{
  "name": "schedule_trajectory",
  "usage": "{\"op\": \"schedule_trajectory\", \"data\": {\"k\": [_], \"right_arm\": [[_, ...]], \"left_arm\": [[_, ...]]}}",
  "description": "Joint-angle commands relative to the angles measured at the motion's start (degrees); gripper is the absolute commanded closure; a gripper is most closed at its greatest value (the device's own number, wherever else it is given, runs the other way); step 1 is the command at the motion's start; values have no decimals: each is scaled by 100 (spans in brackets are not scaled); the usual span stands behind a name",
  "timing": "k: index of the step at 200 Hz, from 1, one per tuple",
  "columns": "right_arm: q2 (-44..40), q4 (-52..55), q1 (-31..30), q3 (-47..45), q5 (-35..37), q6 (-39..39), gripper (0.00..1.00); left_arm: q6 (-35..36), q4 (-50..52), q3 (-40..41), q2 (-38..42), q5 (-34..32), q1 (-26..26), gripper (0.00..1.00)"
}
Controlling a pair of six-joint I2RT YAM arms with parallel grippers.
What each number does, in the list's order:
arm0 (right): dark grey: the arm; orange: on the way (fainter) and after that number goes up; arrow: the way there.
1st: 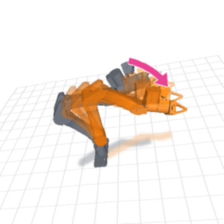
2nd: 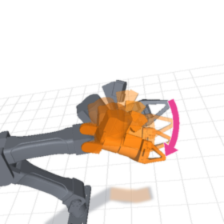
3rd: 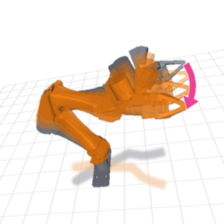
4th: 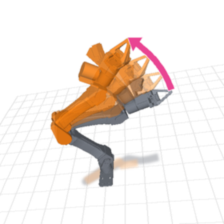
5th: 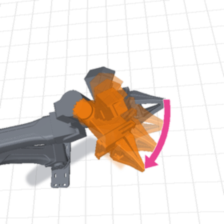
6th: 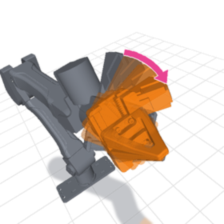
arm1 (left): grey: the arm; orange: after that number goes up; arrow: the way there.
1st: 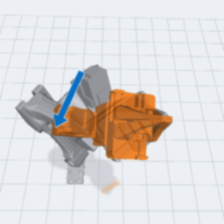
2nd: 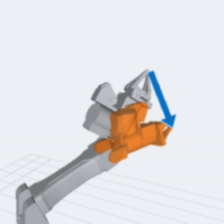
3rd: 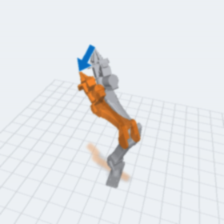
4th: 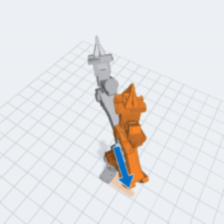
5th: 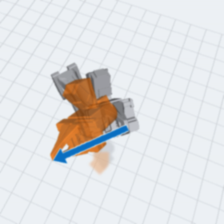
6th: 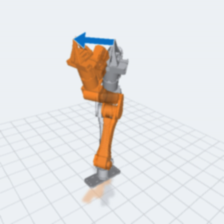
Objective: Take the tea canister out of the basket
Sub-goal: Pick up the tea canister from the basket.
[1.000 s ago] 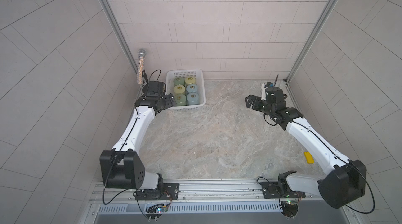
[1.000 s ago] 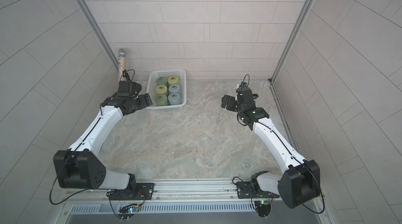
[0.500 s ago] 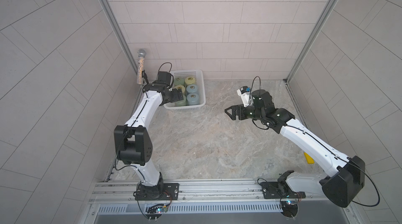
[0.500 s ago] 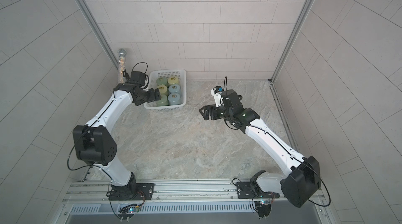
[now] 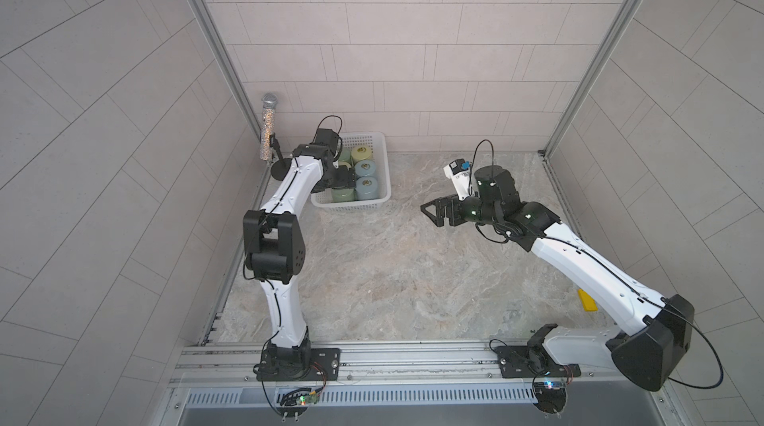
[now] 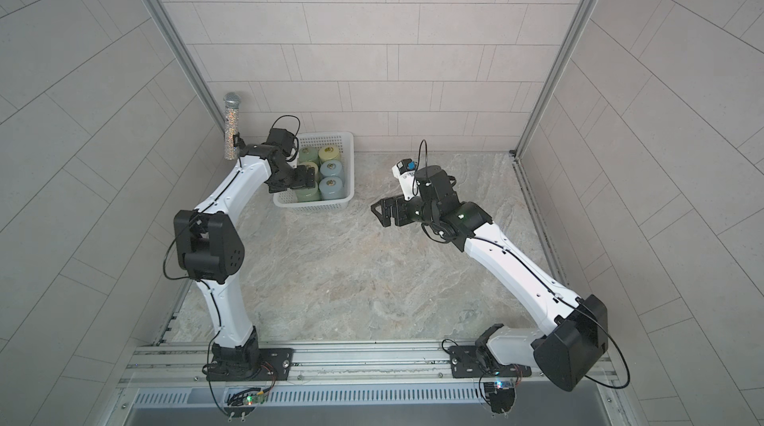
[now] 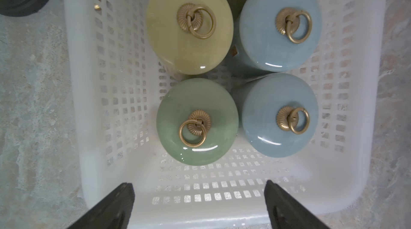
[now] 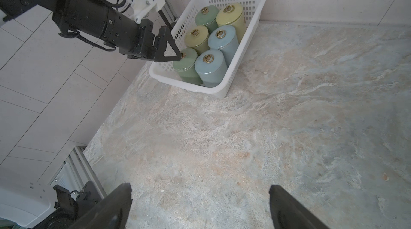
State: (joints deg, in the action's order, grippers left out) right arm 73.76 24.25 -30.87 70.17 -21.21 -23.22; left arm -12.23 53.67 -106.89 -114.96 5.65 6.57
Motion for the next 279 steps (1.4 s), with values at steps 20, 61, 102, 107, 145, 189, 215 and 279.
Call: {"op": "schedule_trajectory", "data": {"k": [20,61,102,107,145,189,215,279], "right_arm": [[34,102,-42,85,9,82,0],[97,96,-39,93,10,72,0],[155,102,-46,94,11,72,0],[164,106,-45,93,8,67,0],[209,115,-39,84,46,90,0],[267,115,-41,111,50,94,0],[299,129,-42,120,51,99,0],[326,159,-42,128,55,93,0]], "left_arm": [[401,456,-349,-381,-269,32,2],[539,459,-498,-671,-477,88,3],[549,189,-426,-752,-483,110,2],[548,139,-410,-745,-495,116,2],[566,-88,-361,-837,-408,149,1],[564,-193,-350,-975,-467,146,0],[543,-337,-326,-1043,-468,157,0],[573,-587,-290,-1200,-651,156,0]]}}
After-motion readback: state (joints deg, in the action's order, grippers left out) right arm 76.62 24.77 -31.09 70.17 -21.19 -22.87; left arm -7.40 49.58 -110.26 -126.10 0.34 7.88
